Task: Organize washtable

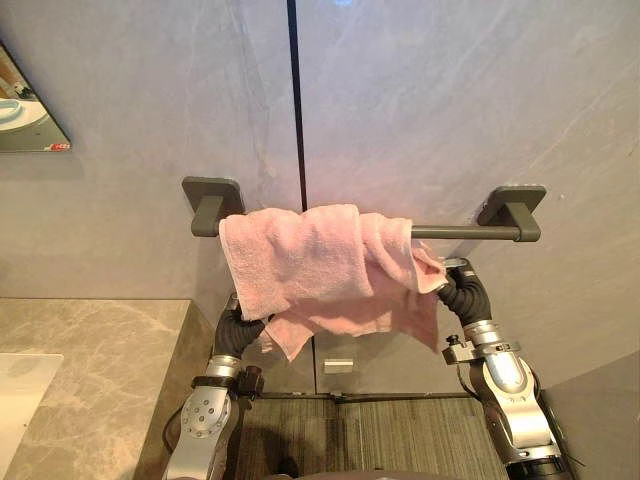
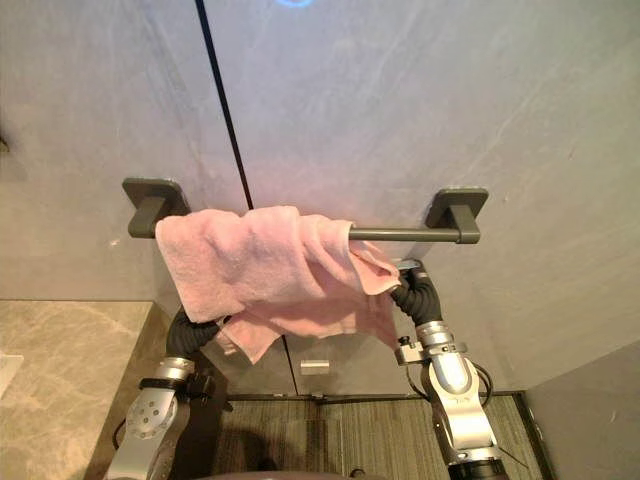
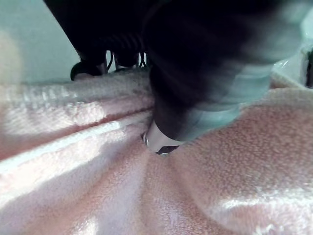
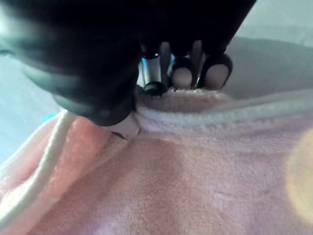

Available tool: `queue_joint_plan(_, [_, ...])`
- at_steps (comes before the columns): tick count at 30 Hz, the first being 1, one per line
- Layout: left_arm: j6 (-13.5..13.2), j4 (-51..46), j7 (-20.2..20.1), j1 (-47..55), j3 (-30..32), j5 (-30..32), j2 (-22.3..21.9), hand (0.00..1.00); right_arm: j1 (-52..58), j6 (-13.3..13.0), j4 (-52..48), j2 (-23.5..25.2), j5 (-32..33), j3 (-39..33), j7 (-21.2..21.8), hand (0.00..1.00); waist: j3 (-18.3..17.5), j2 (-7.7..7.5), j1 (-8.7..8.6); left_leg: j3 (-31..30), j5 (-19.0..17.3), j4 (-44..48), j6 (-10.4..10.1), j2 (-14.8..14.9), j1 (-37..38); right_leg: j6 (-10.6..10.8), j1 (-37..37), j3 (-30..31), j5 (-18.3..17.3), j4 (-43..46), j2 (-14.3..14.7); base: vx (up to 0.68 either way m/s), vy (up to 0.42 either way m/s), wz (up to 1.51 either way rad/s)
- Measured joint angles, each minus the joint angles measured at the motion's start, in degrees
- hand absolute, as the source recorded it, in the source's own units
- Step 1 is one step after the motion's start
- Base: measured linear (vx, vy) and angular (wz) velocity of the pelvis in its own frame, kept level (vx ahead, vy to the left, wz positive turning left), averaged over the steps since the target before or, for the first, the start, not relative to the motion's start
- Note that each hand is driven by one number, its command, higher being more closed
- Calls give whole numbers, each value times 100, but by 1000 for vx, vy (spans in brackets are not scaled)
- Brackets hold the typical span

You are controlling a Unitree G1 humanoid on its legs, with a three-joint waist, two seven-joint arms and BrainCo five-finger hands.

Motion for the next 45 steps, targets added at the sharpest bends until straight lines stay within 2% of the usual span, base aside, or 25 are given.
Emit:
queue_joint_plan(4, [-29,-160,-32,2,-1,-6,-80,100,111,-1,-175,-1,-6,-223,-3,100,-6,-17,0,9,-4,1,2,0,-3,0,-5,9,0,-3,1,0,0,0])
queue_joint_plan(13, [-49,-300,-145,-1,-2,-10,-105,100,163,-1,-178,0,-42,-450,-3,100,-4,-30,-142,68,-25,1,7,2,15,5,-18,65,3,-2,2,-6,-2,-2])
queue_joint_plan(24, [-45,-262,-242,-51,-6,-120,-248,100,190,16,107,189,196,-556,0,100,-4,-28,-170,101,-40,1,6,2,19,6,-24,91,3,-10,3,0,-1,-1])
queue_joint_plan(28, [-37,29,-243,-63,-7,-120,-408,100,156,57,451,251,228,-556,4,100,-11,-15,-180,101,-40,-1,6,0,20,7,-24,90,3,-9,1,0,0,0])
queue_joint_plan(45, [-33,906,-248,-259,-7,-204,-405,100,-146,2,1353,415,207,-475,38,100,-111,-15,-191,45,-34,-5,6,-11,4,18,-16,45,-7,-11,-8,0,0,1])
